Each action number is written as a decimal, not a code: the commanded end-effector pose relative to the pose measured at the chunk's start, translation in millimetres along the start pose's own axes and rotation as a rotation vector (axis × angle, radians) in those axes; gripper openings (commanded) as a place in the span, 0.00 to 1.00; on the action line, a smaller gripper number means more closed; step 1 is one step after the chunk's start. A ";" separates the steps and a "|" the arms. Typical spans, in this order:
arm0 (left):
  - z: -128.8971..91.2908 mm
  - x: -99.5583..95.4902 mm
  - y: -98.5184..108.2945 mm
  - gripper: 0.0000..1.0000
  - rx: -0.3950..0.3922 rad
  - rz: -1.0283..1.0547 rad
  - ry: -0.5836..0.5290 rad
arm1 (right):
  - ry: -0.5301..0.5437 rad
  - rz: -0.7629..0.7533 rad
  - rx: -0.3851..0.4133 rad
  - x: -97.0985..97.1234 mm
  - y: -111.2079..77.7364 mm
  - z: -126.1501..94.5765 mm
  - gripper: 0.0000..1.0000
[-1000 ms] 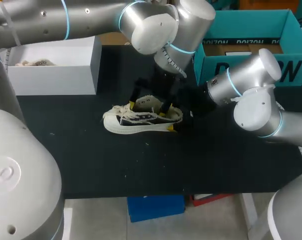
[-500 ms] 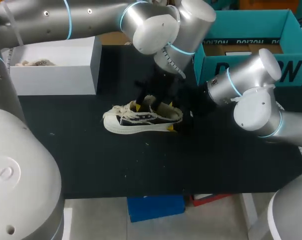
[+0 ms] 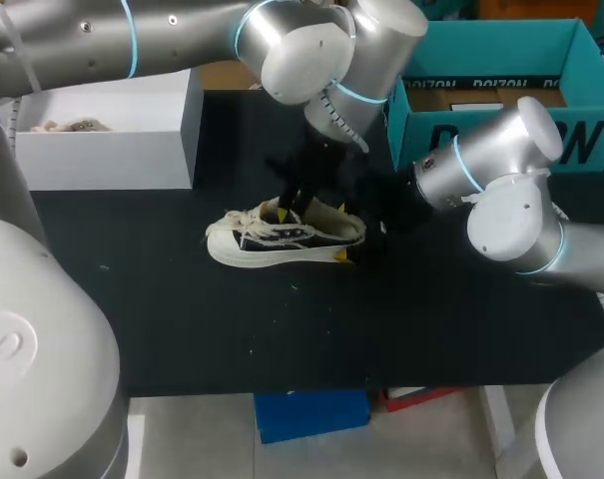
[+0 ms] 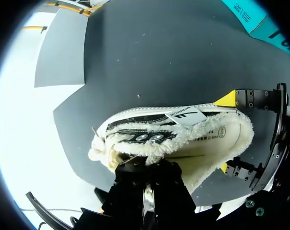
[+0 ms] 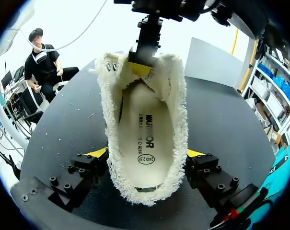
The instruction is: Take the shoe out of the shoebox, open the shoe tongue, remove and reinsert the insole, then place the shoe into the shoebox
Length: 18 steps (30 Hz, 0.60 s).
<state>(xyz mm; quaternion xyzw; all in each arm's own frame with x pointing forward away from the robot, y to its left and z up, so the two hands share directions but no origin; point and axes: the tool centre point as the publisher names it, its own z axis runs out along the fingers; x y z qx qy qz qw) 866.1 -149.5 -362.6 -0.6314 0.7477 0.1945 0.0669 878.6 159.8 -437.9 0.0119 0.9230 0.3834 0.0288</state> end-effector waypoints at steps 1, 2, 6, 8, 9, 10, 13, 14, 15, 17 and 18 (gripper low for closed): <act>-9.0 -15.3 2.4 0.00 0.019 0.007 0.045 | -0.001 0.002 0.004 0.0 0.2 3.1 0.00; -11.8 -17.2 2.6 0.00 0.022 0.009 0.055 | -0.001 0.002 0.004 0.0 0.2 3.1 0.00; -21.6 -25.8 2.6 0.00 0.048 0.006 0.086 | -0.001 0.002 0.004 0.0 0.2 3.1 0.00; -25.1 -30.1 1.7 0.00 0.058 0.004 0.098 | -0.001 0.002 0.004 0.0 0.2 3.1 0.00; -26.3 -31.4 2.2 0.00 0.059 0.003 0.100 | -0.001 0.002 0.004 0.0 0.2 3.1 0.00; -28.5 -33.7 2.7 0.00 0.061 0.005 0.111 | -0.001 0.002 0.004 0.0 0.2 3.1 0.00; -31.8 -37.7 1.9 0.00 0.073 0.005 0.122 | -0.001 0.002 0.004 0.0 0.2 3.1 0.00; -33.0 -38.8 2.0 0.00 0.076 0.007 0.127 | -0.001 0.002 0.004 0.0 0.2 3.1 0.00; -34.1 -39.8 1.9 0.00 0.082 0.008 0.130 | -0.001 0.002 0.004 0.0 0.2 3.1 0.00; -35.8 -40.9 2.6 0.00 0.093 0.019 0.139 | -0.001 0.002 0.004 0.0 0.2 3.1 0.00; -36.2 -41.1 3.1 0.00 0.095 0.022 0.140 | -0.001 0.002 0.004 0.0 0.2 3.1 0.00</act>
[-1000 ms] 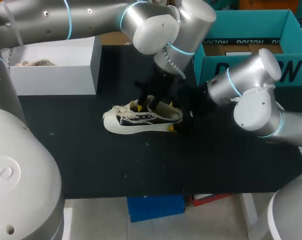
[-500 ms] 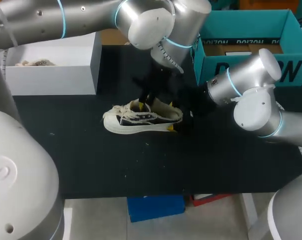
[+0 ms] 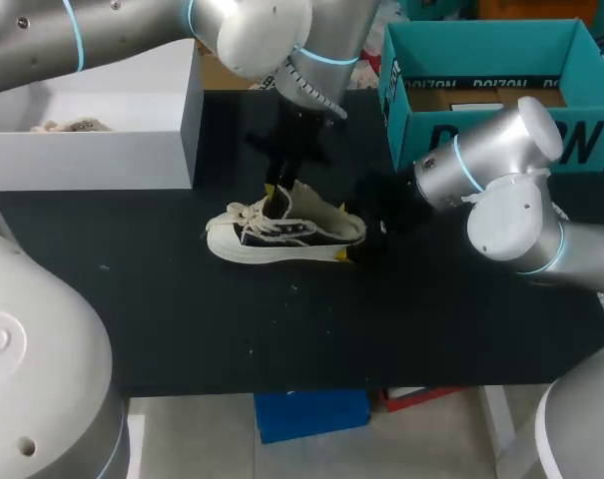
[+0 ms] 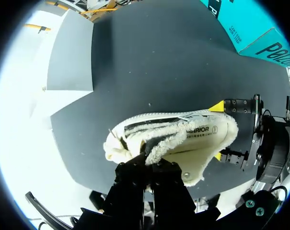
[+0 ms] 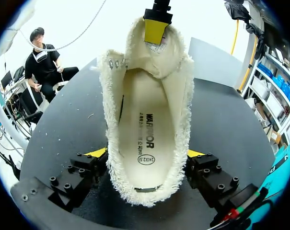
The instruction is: Take the shoe out of the shoebox, open the shoe tongue, remove and reinsert the insole, then place the shoe into the shoebox
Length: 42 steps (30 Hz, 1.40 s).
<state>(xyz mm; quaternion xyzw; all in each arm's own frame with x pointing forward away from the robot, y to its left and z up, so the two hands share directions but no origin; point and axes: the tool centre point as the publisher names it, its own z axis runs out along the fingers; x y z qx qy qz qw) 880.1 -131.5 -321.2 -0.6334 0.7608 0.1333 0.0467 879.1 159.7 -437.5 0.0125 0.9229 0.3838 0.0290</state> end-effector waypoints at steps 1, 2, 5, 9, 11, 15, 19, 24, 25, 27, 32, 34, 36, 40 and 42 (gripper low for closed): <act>-4.5 -7.2 6.7 0.00 0.030 0.017 0.033 | -0.001 0.001 0.005 0.5 0.0 3.4 0.00; -4.3 -7.4 7.8 0.00 0.034 0.022 0.036 | -0.001 0.001 0.005 0.5 0.0 3.4 0.00; -1.5 -10.7 11.2 0.00 0.041 0.024 0.050 | -0.001 0.001 0.005 0.5 0.0 3.4 0.00; 4.3 -18.2 14.0 0.00 0.069 0.022 0.085 | -0.001 0.001 0.005 0.5 0.0 3.4 0.00; 7.4 -22.3 15.9 0.00 0.086 0.021 0.095 | -0.001 0.001 0.005 0.5 0.0 3.4 0.00; 11.8 -29.9 18.5 0.00 0.122 0.024 0.136 | -0.001 0.001 0.005 0.5 0.0 3.4 0.00; 17.9 -36.3 22.8 0.00 0.149 0.035 0.176 | -0.001 0.001 0.005 0.5 0.0 3.4 0.00; 24.3 -45.3 26.6 0.00 0.171 0.017 0.221 | -0.001 0.001 0.005 0.5 0.0 3.4 0.00; 25.0 -47.3 26.9 0.00 0.175 0.014 0.229 | -0.001 0.001 0.005 0.5 0.0 3.4 0.00; 26.3 -51.5 27.6 0.00 0.181 0.008 0.237 | -0.001 0.001 0.005 0.5 0.0 3.4 0.00; 38.8 -58.1 28.8 0.00 0.184 0.014 0.247 | -0.001 0.001 0.005 0.5 0.0 3.4 0.00; 46.1 -58.1 29.2 0.00 0.177 0.023 0.245 | -0.001 0.001 0.005 0.5 0.0 3.4 0.00; 52.6 -57.1 30.1 0.00 0.172 0.031 0.239 | -0.001 0.001 0.005 0.5 0.0 3.4 0.00; 60.3 -54.8 30.1 0.03 0.165 0.040 0.227 | -0.001 0.001 0.005 0.5 0.0 3.4 0.00; 62.4 -53.2 29.6 0.11 0.164 0.044 0.222 | -0.001 0.001 0.005 0.5 0.0 3.4 0.00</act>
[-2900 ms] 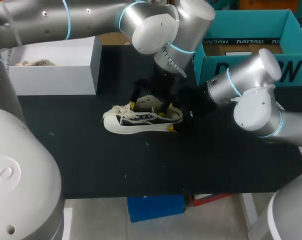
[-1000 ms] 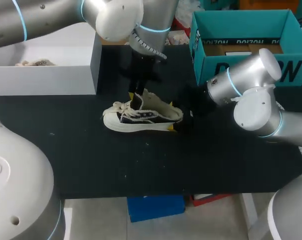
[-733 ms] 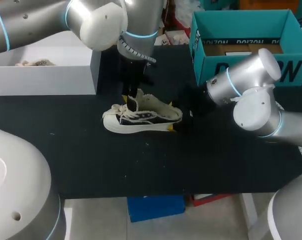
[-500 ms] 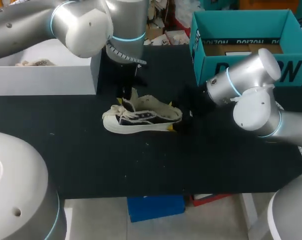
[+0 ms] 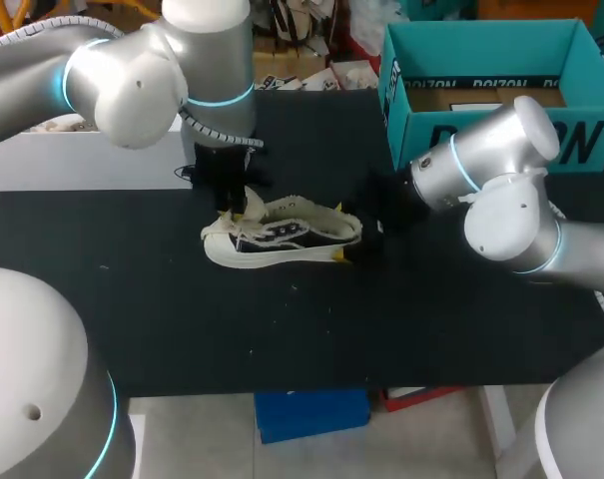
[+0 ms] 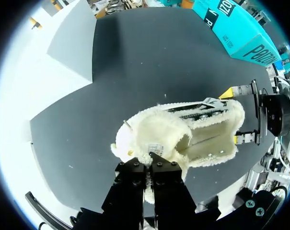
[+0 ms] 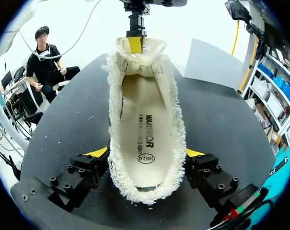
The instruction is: Take the shoe out of the shoebox, open the shoe tongue, remove and reinsert the insole, then place the shoe into the shoebox
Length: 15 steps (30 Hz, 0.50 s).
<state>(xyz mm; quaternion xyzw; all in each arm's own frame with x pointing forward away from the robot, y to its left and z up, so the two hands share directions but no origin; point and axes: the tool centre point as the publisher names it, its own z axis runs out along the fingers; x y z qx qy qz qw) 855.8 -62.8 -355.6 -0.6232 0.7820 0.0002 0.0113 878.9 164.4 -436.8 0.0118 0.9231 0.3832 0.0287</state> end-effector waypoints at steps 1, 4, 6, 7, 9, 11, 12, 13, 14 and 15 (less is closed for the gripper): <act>9.7 -2.6 0.5 0.15 -0.002 0.005 -0.001 | -0.002 0.002 0.004 0.2 -3.7 0.6 0.00; 11.0 -1.4 -0.9 0.44 -0.004 0.010 -0.004 | -0.002 0.002 0.004 0.2 -3.7 0.6 0.00; 11.0 -0.5 -2.4 0.55 -0.004 0.012 -0.005 | -0.002 0.002 0.004 0.2 -3.7 0.6 0.00; 10.3 -0.1 -3.2 0.96 -0.004 0.013 -0.006 | -0.002 0.002 0.004 0.2 -3.7 0.6 0.00; 6.4 0.5 -5.2 1.00 -0.004 0.018 0.010 | -0.002 0.002 0.004 0.2 -3.7 0.6 0.00; 2.2 0.5 -6.4 1.00 -0.006 0.032 0.028 | -0.002 0.002 0.004 0.2 -3.7 0.6 0.00; -1.3 0.4 -6.8 1.00 -0.009 0.052 0.042 | -0.002 0.002 0.004 0.2 -3.7 0.6 0.00; -5.7 0.8 -6.8 1.00 -0.012 0.094 0.056 | -0.002 0.002 0.004 0.2 -3.7 0.6 0.00; -9.3 1.4 -6.2 1.00 -0.018 0.140 0.067 | -0.002 0.002 0.004 0.2 -3.7 0.6 0.00; -13.2 2.4 -5.7 1.00 -0.024 0.185 0.077 | -0.002 0.002 0.004 0.2 -3.7 0.6 0.00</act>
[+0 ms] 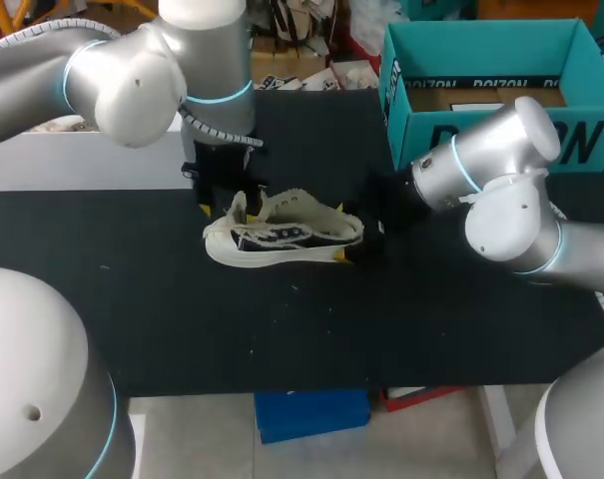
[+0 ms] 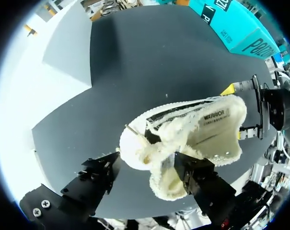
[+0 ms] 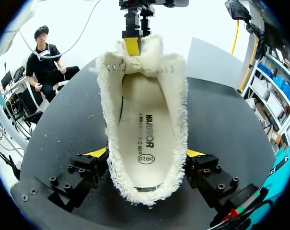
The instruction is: Take the shoe out of the shoebox, open the shoe tongue, remove and reinsert the insole, then place the shoe into the shoebox
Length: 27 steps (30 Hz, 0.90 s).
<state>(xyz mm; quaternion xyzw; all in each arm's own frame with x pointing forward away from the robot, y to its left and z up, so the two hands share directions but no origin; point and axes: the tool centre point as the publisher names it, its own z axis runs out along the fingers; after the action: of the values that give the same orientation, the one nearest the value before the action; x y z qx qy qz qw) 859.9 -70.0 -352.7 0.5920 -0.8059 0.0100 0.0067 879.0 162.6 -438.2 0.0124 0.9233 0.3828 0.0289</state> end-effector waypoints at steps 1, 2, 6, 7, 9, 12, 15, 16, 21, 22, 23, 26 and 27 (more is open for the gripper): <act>-13.7 -2.2 0.6 1.00 -0.023 0.145 0.041 | -0.001 0.001 0.003 0.2 -1.5 0.9 0.00; -17.6 -1.0 0.8 1.00 -0.032 0.200 0.045 | -0.001 0.001 0.003 0.2 -1.5 0.9 0.00; -32.9 2.8 0.3 1.00 -0.055 0.357 0.071 | -0.001 0.001 0.003 0.2 -1.5 0.9 0.00; -36.9 3.7 -0.8 1.00 -0.058 0.392 0.077 | -0.001 0.001 0.003 0.2 -1.5 0.9 0.00; -44.0 6.1 -2.6 1.00 -0.064 0.462 0.092 | -0.001 0.001 0.003 0.2 -1.5 0.9 0.00; -56.9 13.1 -10.7 1.00 -0.075 0.602 0.092 | -0.001 0.001 0.003 0.2 -1.5 0.9 0.00; -69.5 21.0 -20.4 1.00 -0.089 0.719 0.113 | -0.001 0.001 0.003 0.2 -1.5 0.9 0.00; -72.9 24.0 -24.2 1.00 -0.092 0.753 0.120 | -0.001 0.001 0.003 0.2 -1.5 0.9 0.00; -87.5 42.3 -40.2 1.00 -0.097 0.887 0.157 | -0.001 0.001 0.003 0.2 -1.5 0.9 0.00; -89.7 45.5 -41.8 1.00 -0.102 0.912 0.166 | -0.001 0.001 0.003 0.2 -1.5 0.9 0.00; -91.4 48.9 -43.4 1.00 -0.107 0.940 0.175 | -0.001 0.001 0.003 0.2 -1.5 0.9 0.00; -91.7 59.0 -47.8 0.99 -0.129 1.018 0.177 | -0.001 0.001 0.003 0.2 -1.5 0.9 0.00; -90.4 62.2 -48.9 0.51 -0.136 1.042 0.173 | -0.001 0.001 0.003 0.2 -1.5 0.9 0.00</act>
<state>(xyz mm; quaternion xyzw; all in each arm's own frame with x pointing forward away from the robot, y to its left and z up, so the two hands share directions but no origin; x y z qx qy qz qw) 877.9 -130.9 -256.7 0.1829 -0.9785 0.0428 0.0855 879.0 162.7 -438.1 0.0123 0.9233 0.3828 0.0288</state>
